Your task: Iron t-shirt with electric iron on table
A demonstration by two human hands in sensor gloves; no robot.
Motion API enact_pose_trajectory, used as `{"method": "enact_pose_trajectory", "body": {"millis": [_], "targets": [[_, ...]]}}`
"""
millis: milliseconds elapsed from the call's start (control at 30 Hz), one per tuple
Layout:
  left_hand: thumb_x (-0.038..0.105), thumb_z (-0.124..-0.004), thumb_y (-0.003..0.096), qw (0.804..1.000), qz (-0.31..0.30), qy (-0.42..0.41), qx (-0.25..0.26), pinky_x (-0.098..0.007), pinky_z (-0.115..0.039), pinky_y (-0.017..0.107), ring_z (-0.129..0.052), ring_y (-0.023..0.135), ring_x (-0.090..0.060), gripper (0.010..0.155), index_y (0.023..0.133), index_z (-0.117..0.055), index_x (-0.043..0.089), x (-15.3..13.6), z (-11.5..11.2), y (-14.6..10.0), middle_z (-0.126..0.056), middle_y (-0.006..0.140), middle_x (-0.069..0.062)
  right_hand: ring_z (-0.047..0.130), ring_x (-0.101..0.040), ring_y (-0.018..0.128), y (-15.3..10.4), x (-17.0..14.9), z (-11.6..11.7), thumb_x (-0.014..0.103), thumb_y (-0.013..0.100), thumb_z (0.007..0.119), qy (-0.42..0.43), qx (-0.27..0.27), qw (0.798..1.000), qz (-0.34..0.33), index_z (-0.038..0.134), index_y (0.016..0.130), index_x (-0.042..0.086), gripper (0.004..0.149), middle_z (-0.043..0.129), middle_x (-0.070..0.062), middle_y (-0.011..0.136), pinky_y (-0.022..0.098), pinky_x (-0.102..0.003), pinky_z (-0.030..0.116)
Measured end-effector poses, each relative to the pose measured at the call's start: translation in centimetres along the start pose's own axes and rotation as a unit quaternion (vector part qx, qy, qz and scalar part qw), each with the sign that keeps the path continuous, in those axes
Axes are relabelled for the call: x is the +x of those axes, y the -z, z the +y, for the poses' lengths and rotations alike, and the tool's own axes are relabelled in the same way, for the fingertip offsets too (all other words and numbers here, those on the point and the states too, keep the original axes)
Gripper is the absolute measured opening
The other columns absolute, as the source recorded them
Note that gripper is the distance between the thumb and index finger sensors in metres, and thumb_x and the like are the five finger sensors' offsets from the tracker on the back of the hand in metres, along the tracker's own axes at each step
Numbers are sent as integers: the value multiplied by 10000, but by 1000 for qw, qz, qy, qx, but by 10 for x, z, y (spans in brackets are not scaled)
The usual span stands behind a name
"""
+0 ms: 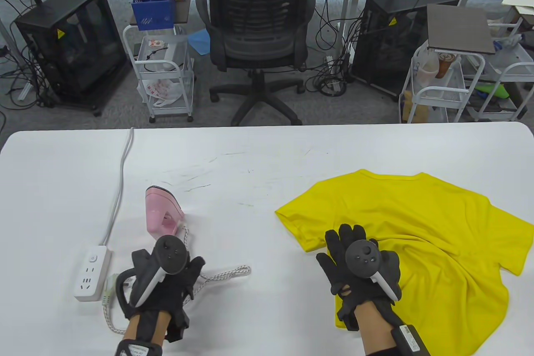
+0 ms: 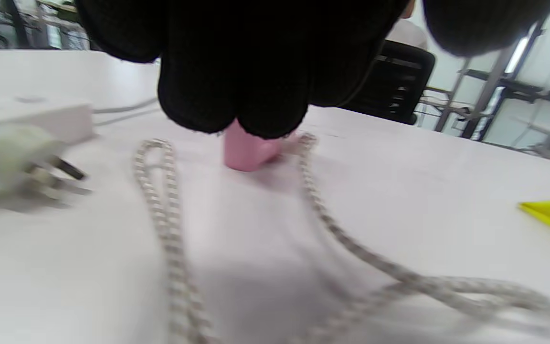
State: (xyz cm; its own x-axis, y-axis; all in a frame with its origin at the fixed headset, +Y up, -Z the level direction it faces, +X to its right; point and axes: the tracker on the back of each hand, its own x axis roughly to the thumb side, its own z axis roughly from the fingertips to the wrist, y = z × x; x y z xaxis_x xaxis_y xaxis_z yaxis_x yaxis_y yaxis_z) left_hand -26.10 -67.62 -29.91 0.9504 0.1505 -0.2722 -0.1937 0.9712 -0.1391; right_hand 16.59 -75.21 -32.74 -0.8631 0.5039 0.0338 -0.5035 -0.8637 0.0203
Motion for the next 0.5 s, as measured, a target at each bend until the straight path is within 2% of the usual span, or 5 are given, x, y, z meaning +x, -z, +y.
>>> {"method": "enact_pose_trajectory", "body": {"millis": [100, 167, 300, 400, 500], "targets": [[592, -747, 408, 996, 75, 43, -11, -577, -665, 684, -952, 763, -326, 628, 921, -798, 234, -33, 5, 9, -933, 828, -45, 174, -298, 991, 0, 0, 0, 598, 439, 672, 4, 1, 1000, 1, 501, 1012, 323, 658, 351, -56, 1105, 670, -574, 201], [580, -764, 411, 990, 123, 73, -19, -581, -613, 729, -884, 875, -320, 643, 973, -727, 271, -52, 4, 15, -859, 929, -25, 175, -299, 991, 0, -1, 0, 598, 439, 672, 7, 0, 1000, 1, 502, 1011, 322, 658, 351, -57, 1105, 670, -575, 202], [557, -825, 399, 973, 203, 100, -42, -574, -557, 768, -768, 978, -289, 741, 1056, -538, 366, -91, -9, 30, -676, 1064, 9, 176, -300, 991, 0, -2, -1, 598, 439, 673, 10, -2, 1000, 2, 502, 1012, 322, 659, 352, -58, 1105, 670, -577, 202], [550, -860, 390, 966, 226, 108, -72, -567, -529, 783, -719, 975, -257, 770, 1060, -501, 426, -102, -23, 37, -574, 1096, 20, 175, -301, 991, 1, -3, -2, 599, 438, 675, 13, -1, 1000, 5, 504, 1011, 323, 659, 353, -58, 1105, 670, -576, 202], [530, -876, 394, 953, 236, 171, -84, -549, -524, 786, -704, 926, -212, 743, 1044, -521, 469, -101, -38, 42, -539, 1075, 49, 175, -301, 991, 1, -3, -2, 602, 437, 676, 14, 1, 1000, 6, 504, 1011, 326, 660, 353, -61, 1106, 670, -577, 202]]}}
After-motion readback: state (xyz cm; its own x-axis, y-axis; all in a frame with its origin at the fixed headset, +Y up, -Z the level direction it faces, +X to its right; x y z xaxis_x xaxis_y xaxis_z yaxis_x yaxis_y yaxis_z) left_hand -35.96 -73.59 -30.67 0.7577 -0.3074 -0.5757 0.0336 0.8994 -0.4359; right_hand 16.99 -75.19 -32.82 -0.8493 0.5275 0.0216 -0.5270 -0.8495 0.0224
